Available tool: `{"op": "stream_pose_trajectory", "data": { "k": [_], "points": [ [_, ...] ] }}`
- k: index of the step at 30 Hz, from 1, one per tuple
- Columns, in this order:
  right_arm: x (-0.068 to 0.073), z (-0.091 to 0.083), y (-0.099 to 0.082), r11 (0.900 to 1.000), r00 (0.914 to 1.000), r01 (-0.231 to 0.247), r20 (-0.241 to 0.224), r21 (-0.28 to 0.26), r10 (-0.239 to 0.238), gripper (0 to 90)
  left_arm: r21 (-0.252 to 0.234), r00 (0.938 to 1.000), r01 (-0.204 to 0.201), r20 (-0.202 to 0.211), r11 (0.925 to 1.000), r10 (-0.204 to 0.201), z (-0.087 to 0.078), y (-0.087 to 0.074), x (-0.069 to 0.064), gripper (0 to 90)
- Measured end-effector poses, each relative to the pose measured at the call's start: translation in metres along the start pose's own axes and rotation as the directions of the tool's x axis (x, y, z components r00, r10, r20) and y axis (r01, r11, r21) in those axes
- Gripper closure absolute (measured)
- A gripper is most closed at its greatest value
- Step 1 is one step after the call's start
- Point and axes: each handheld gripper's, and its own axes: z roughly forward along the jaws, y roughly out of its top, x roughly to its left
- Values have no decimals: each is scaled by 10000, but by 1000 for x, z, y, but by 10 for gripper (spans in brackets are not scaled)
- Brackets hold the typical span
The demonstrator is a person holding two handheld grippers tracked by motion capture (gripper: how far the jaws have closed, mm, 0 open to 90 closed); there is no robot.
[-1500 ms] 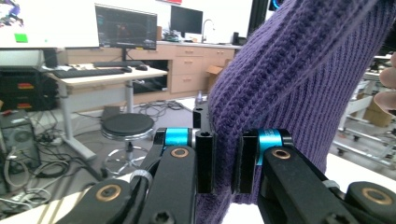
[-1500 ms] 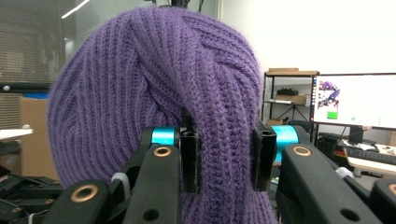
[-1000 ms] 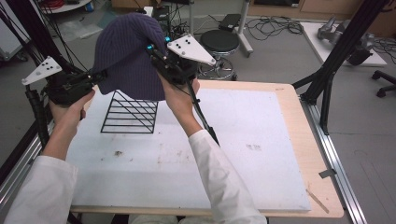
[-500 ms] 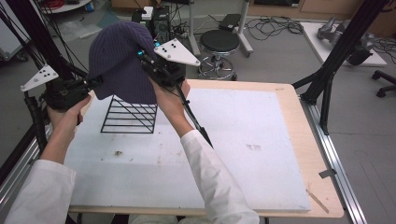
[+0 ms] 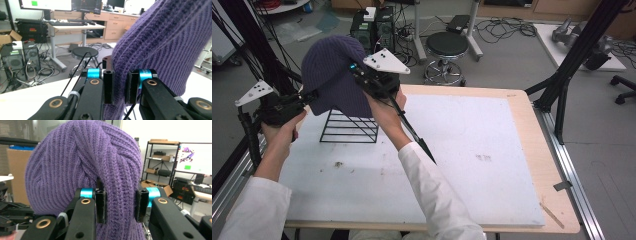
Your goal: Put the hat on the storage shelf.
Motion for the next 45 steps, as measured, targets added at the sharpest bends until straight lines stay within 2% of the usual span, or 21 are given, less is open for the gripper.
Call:
{"op": "stream_pose_trajectory", "data": {
  "k": [5, 11, 13, 15, 17, 19, 21, 27, 31, 34, 40, 43, 45],
  "points": [
    [6, 5, -5, 9999, 9999, 4, -100, 159, -2, 705, 88, 9998, 187, -104, 9998, -186, -4, -5, 7, 806],
    [12, 11, -15, 9983, 9997, 232, 9, 528, -233, 702, 357, 9996, 117, -272, 9993, -107, -7, -17, 12, 803],
    [12, 13, -21, 9981, 9994, 328, 36, 526, -330, 702, 399, 9988, 170, -461, 9991, -151, -8, -20, 14, 803],
    [12, 15, -29, 9965, 9994, 338, 85, 766, -346, 700, 552, 9981, 203, -589, 9983, -171, -8, -23, 17, 803],
    [12, 17, -38, 9961, 9998, 166, 84, 863, -174, 699, 689, 9978, 288, -620, 9972, -245, -8, -26, 20, 803],
    [11, 18, -45, 9951, 10000, 41, 67, 993, -48, 699, 1015, 9977, 343, -614, 9942, -281, -6, -31, 24, 803],
    [12, 20, -52, 9936, 10000, -23, 83, 1133, 13, 698, 1041, 9968, 450, -699, 9936, -378, -5, -37, 25, 803],
    [15, 22, -73, 9884, 9996, -271, 8, 1494, 273, 697, 1450, 9907, 1128, -919, 9830, -1002, -1, -61, 28, 802],
    [19, 24, -84, 9854, 9996, -273, -35, 1680, 283, 696, 1632, 9889, 1236, -1019, 9788, -1079, -2, -72, 31, 794],
    [22, 25, -90, 9814, 9992, -385, -35, 1880, 399, 688, 1677, 9867, 1313, -1179, 9770, -1123, -3, -77, 32, 792],
    [27, 28, -104, 9750, 9982, -586, 1, 2143, 599, 690, 2106, 9817, 1582, -1386, 9647, -1307, -5, -86, 35, 791],
    [26, 28, -106, 9726, 9968, -761, -87, 2196, 800, 690, 2116, 9786, 1813, -1359, 9604, -1548, -5, -89, 35, 791],
    [26, 28, -105, 9730, 9970, -708, -143, 2196, 758, 688, 2099, 9786, 1830, -1326, 9604, -1575, -5, -89, 35, 790]
  ]
}}
